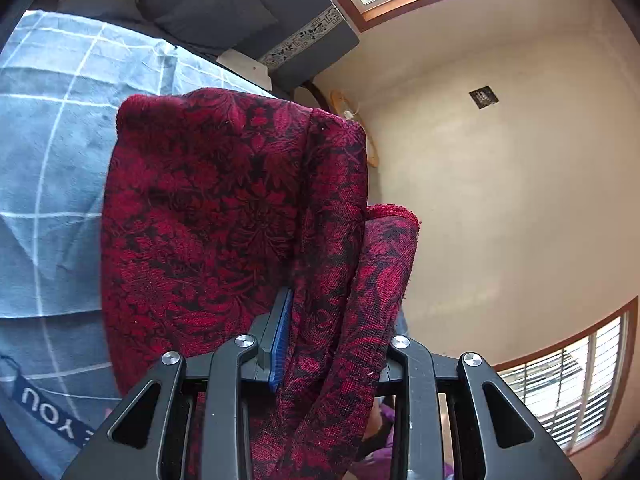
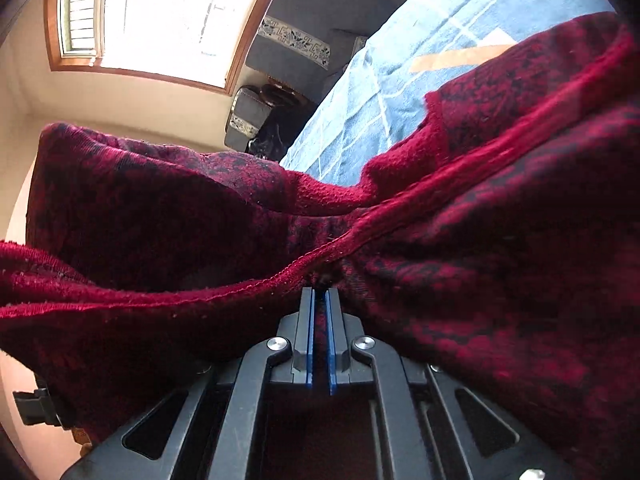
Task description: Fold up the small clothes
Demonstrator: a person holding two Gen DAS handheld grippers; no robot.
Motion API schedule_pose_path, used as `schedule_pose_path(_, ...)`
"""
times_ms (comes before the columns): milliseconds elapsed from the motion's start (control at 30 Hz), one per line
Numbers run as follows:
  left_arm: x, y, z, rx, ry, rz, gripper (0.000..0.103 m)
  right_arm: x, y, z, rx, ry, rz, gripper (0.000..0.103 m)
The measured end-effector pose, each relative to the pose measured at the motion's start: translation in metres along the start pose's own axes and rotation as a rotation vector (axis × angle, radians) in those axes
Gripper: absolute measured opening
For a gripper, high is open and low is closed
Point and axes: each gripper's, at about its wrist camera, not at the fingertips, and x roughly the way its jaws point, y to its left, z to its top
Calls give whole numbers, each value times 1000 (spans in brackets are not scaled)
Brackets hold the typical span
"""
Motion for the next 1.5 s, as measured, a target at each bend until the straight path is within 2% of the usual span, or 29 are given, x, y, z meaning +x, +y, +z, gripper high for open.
schedule_pose_path(33, 8, 0, -2, -24, 1, -40, 30, -12, -6, 2, 10, -19, -5, 11)
schedule_pose_path(133, 34, 4, -5, -127, 26, -170, 30, -48, -20, 5, 34, -77, 11, 12)
schedule_pose_path(267, 68, 11, -7, -169, 45, -210, 31, -93, -39, -1, 72, -120, 69, 17)
schedule_pose_path(333, 81, 20, -7, -217, 51, -296, 40, -110, -48, -3, 70, -143, 60, 20)
schedule_pose_path(400, 87, 22, -6, -266, 42, -401, 44, -124, -57, -3, 62, -163, 45, 19)
schedule_pose_path(433, 88, 16, -5, -256, 43, -422, 53, -130, -63, -3, 73, -172, 41, 18)
schedule_pose_path(500, 81, -5, -1, -167, 25, -371, 66, -138, -72, -2, 96, -181, 60, 18)
schedule_pose_path(600, 66, -30, -1, -50, 12, -361, 67, -147, -76, -2, 98, -179, 77, 19)
schedule_pose_path(633, 57, -34, -3, -11, -5, -332, 68, -150, -77, -3, 98, -180, 78, 20)
schedule_pose_path(733, 25, -37, -14, 159, -132, -183, 72, -168, -86, -10, 125, -202, 80, 37)
schedule_pose_path(800, 19, -23, -31, 188, -154, -83, 72, -180, -96, -15, 174, -217, 135, 46)
schedule_pose_path(867, 24, -6, -49, 162, -117, -66, 72, -189, -100, -19, 208, -230, 162, 55)
schedule_pose_path(933, 31, 0, -70, 177, -120, -70, 72, -193, -97, -29, 218, -233, 180, 57)
schedule_pose_path(967, 34, -1, -79, 192, -129, -80, 72, -199, -92, -34, 208, -249, 157, 57)
schedule_pose_path(1033, 44, -2, -95, 211, -139, -72, 72, -214, -73, -39, 152, -351, 31, 57)
schedule_pose_path(1067, 50, -2, -102, 215, -139, -80, 72, -221, -61, -40, 106, -372, 5, 57)
schedule_pose_path(1133, 62, 2, -112, 206, -123, -110, 73, -216, -38, -39, 49, -335, 38, 57)
schedule_pose_path(1200, 73, 5, -120, 207, -107, -93, 73, -205, -18, -36, 5, -272, 48, 57)
schedule_pose_path(1300, 77, 7, -130, 214, -125, -89, 73, -171, -1, -33, -50, -152, -81, 57)
schedule_pose_path(1367, 73, 5, -133, 205, -136, -96, 73, -144, 0, -32, -52, -89, -111, 57)
schedule_pose_path(1433, 64, 5, -136, 185, -152, -107, 73, -122, 1, -31, -89, -55, -226, 52)
schedule_pose_path(1467, 58, 4, -138, 182, -166, -101, 73, -117, 1, -30, -92, -54, -249, 18)
schedule_pose_path(1500, 51, 3, -140, 182, -185, -91, 73, -121, 1, -33, -95, -66, -239, 14)
